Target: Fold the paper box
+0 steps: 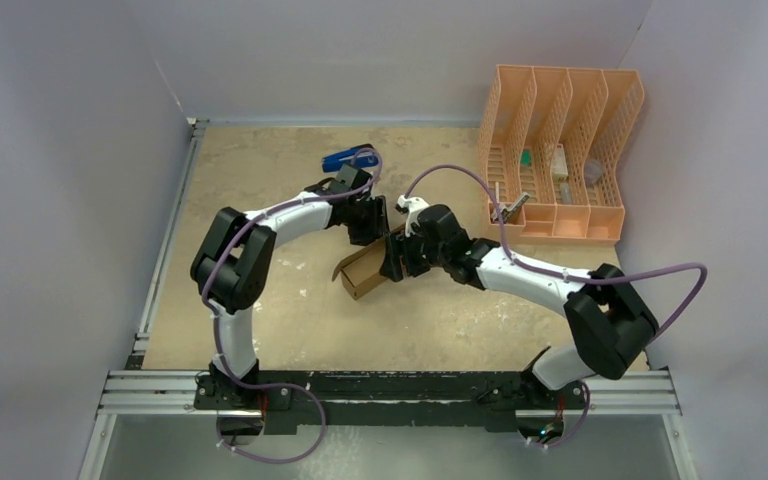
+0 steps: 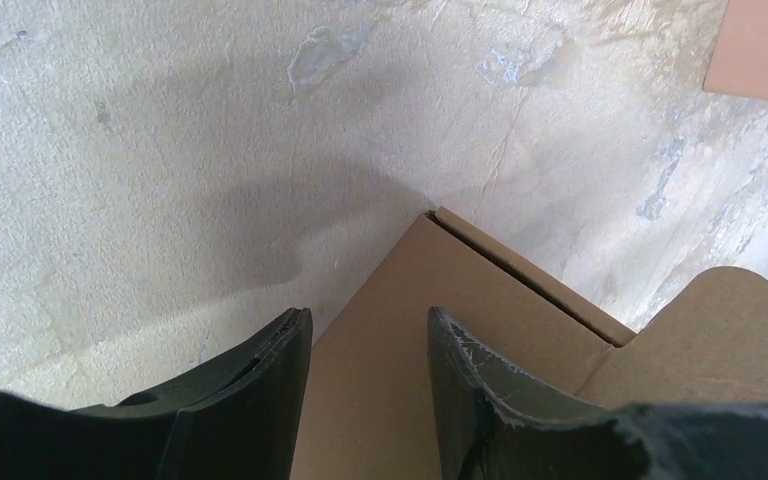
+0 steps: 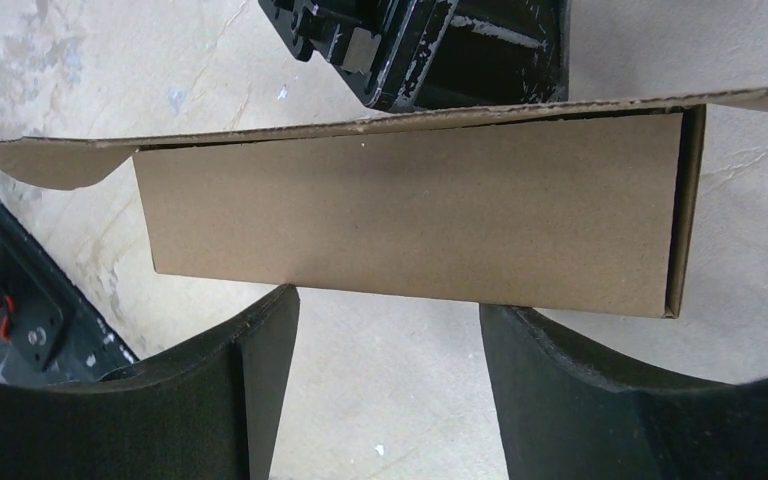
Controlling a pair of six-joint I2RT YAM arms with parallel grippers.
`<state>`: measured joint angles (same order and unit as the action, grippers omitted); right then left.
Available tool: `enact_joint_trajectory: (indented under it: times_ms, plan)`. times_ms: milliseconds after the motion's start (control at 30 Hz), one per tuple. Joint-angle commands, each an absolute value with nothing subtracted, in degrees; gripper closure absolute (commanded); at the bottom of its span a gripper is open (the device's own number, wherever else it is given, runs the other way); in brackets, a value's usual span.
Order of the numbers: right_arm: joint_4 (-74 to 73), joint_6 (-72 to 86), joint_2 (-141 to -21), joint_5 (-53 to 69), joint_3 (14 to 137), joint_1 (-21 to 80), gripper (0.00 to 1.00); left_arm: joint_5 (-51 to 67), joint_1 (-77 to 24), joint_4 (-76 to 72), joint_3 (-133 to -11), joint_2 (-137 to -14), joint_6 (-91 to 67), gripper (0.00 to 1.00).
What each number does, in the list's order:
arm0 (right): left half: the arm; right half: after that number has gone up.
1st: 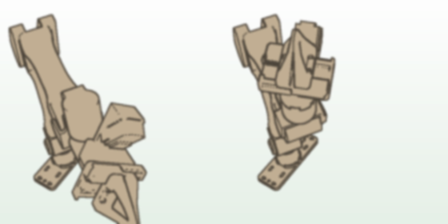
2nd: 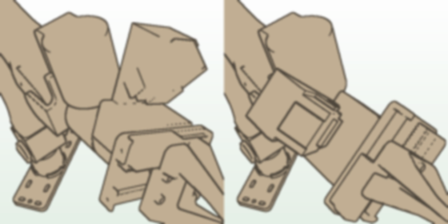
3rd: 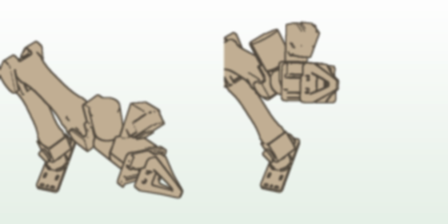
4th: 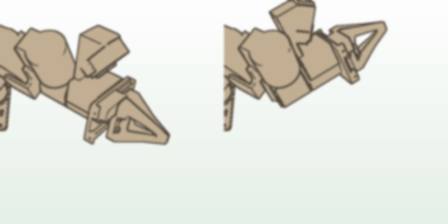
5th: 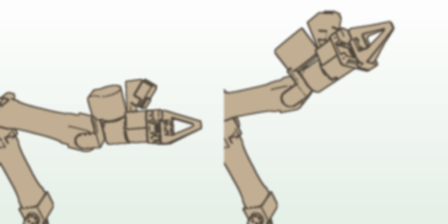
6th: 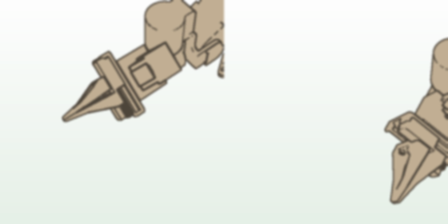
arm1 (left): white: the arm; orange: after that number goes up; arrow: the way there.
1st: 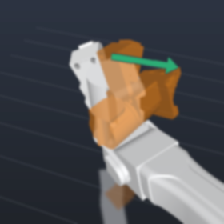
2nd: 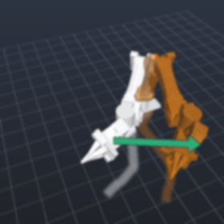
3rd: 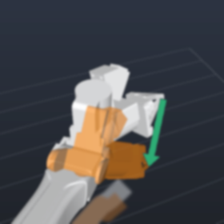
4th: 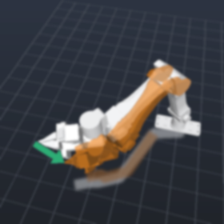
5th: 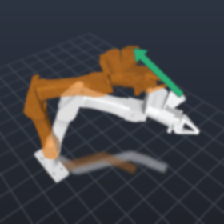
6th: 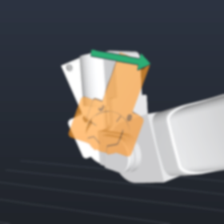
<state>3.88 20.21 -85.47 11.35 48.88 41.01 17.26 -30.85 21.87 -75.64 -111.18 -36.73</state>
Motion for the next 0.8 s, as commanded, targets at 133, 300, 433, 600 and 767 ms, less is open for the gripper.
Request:
enact_joint_trajectory:
  times_ms: [133,300,433,600,767]
  plan:
    - [9.04,24.03,-85.32,0.47,50.71,43.61,0.28,20.37,-29.50,22.68,-76.72,-110.55,-33.93,0.52]
    - [6.00,24.98,-81.99,0.18,50.28,43.60,0.21,15.49,-23.81,23.26,-77.11,-107.88,-33.84,0.48]
    - [1.62,25.13,-79.59,0.14,51.10,43.23,0.16,11.28,-17.42,24.99,-78.66,-104.58,-35.95,0.47]
    - [-2.34,23.42,-76.83,5.89,52.66,38.86,0.14,1.75,-13.66,28.54,-78.21,-96.02,-38.37,0.45]
    - [2.05,24.94,-74.84,16.55,50.31,29.27,0.14,-3.26,-13.62,29.06,-68.98,-83.31,-42.92,0.43]
